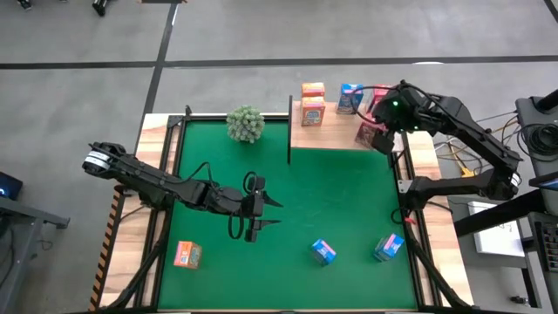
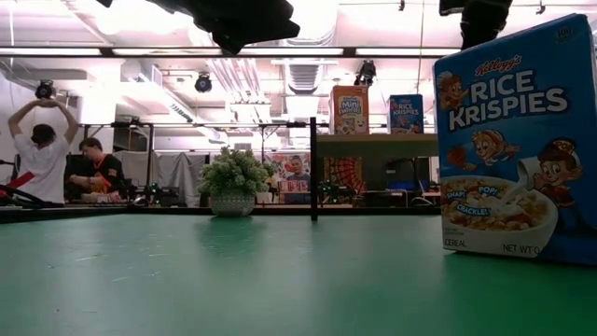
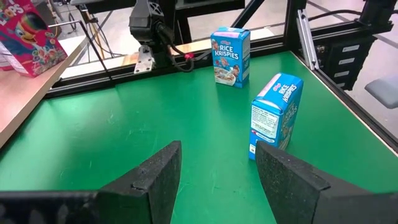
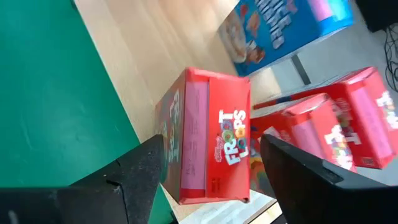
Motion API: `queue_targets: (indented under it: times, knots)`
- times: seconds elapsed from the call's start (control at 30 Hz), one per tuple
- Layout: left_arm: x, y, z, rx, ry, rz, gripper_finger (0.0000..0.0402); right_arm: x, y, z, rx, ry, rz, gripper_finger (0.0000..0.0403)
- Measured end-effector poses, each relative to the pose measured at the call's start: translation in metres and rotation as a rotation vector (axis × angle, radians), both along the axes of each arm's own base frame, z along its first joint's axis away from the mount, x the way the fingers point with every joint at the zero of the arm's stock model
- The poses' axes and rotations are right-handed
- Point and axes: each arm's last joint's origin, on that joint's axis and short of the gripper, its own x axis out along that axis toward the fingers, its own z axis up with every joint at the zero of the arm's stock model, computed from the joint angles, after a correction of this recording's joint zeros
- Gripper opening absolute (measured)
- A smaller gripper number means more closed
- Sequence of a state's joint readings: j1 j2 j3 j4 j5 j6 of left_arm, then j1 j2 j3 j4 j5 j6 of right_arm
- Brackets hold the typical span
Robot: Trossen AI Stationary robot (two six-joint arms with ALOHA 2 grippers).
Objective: Stack cereal on shelf
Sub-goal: Put the red cereal box on the shelf
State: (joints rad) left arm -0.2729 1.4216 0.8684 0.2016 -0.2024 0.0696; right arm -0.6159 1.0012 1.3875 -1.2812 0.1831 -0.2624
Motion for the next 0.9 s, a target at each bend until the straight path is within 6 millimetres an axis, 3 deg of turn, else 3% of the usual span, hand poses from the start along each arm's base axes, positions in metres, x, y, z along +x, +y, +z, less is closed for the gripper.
queue_targets:
  times: [0.27,0.43,0.9]
  knots:
    - [0.0,0.0,0.0,0.002,0.0,-0.001,0.019,-0.005,0.004,0.028,-0.044,-0.115,-0.033,0.0259]
    - [0.0,0.0,0.0,0.023,-0.003,-0.008,0.019,-0.004,0.006,0.036,0.0,-0.202,-0.012,0.0243]
    - [0.003,0.008,0.004,0.122,-0.048,0.007,0.019,0.019,0.005,0.035,0.091,-0.314,0.053,0.0133]
